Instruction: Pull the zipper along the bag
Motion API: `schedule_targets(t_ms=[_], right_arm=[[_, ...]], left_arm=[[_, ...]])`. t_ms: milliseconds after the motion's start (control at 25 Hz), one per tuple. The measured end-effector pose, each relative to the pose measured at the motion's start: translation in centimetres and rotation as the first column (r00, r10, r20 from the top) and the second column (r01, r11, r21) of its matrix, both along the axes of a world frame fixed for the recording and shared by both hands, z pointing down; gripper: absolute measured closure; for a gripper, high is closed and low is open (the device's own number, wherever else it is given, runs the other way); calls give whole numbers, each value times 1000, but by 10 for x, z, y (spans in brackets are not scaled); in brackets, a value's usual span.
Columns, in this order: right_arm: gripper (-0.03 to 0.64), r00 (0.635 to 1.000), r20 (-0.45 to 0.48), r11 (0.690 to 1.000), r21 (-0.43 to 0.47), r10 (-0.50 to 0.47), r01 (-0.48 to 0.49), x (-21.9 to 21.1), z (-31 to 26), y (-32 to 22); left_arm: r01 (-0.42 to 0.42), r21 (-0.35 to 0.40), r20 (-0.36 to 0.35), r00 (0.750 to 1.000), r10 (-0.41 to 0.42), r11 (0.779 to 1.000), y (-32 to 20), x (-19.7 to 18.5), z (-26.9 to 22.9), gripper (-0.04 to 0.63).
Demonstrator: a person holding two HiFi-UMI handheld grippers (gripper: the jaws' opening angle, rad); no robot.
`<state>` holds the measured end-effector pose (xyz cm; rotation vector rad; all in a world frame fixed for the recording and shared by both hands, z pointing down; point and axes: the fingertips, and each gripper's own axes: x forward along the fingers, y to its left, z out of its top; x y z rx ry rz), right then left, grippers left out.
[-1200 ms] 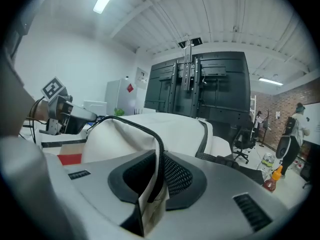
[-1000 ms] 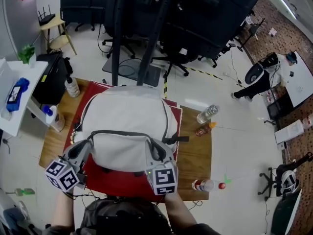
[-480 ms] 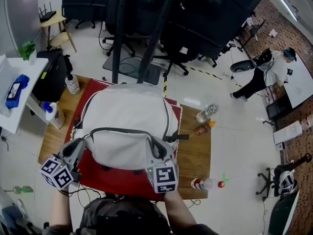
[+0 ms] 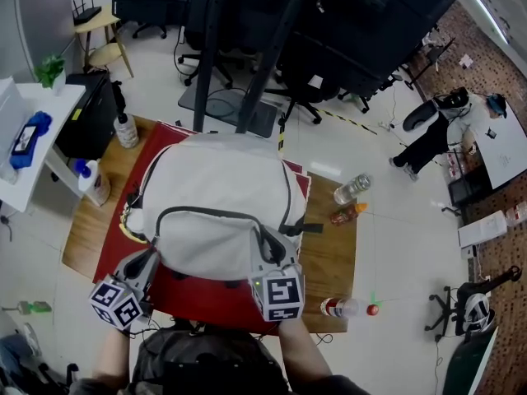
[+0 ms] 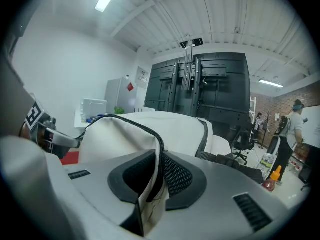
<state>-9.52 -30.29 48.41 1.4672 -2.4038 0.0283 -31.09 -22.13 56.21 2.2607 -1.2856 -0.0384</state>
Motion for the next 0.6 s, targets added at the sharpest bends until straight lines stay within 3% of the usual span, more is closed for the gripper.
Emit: schedule_targets(t_ms=[240,600], right_arm=[[555,1000,1,1000,-1,-1,1,-1,2,1],[555,1000,11,1000,19,2,-2,-1,0,6]], left_arm=[[26,-1,-107,994,-26,1000,4,7,13,528],[21,13,-64,998,-20,1000,9,4,3,526]])
